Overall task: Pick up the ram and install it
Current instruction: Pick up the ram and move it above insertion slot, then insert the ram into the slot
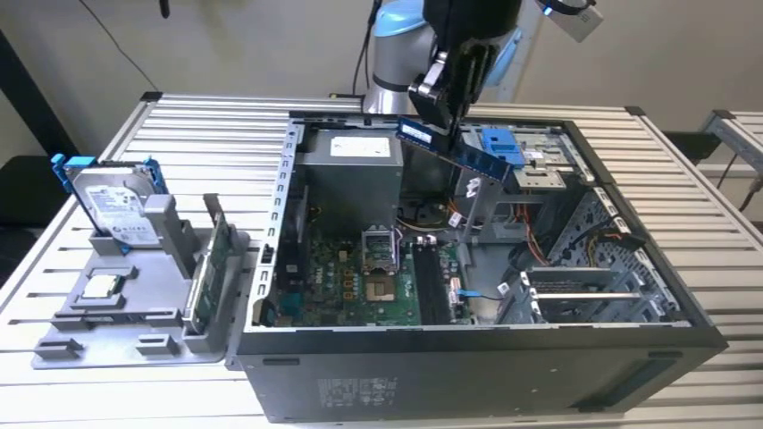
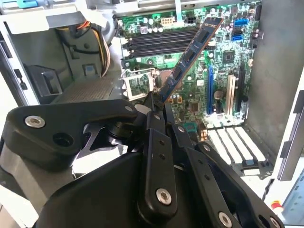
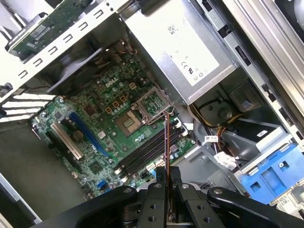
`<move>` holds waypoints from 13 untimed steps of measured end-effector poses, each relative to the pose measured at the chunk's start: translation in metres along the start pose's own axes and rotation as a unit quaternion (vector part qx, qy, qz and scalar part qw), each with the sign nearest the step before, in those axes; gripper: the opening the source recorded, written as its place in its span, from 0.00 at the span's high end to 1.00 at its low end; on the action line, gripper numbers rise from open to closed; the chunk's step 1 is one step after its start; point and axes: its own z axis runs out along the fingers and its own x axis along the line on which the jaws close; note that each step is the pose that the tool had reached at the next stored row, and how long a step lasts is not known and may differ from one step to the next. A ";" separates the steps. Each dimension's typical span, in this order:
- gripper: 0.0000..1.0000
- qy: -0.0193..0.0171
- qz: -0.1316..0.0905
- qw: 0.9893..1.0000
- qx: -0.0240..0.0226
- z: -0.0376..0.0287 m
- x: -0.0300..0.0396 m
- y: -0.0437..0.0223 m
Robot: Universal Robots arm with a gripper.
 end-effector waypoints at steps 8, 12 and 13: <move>0.86 0.000 0.000 1.000 0.000 0.0000 0.0000 0.0000; 0.86 0.000 0.002 1.000 0.000 0.0001 -0.0005 0.0003; 0.86 0.000 0.005 1.000 0.000 0.0001 -0.0005 0.0003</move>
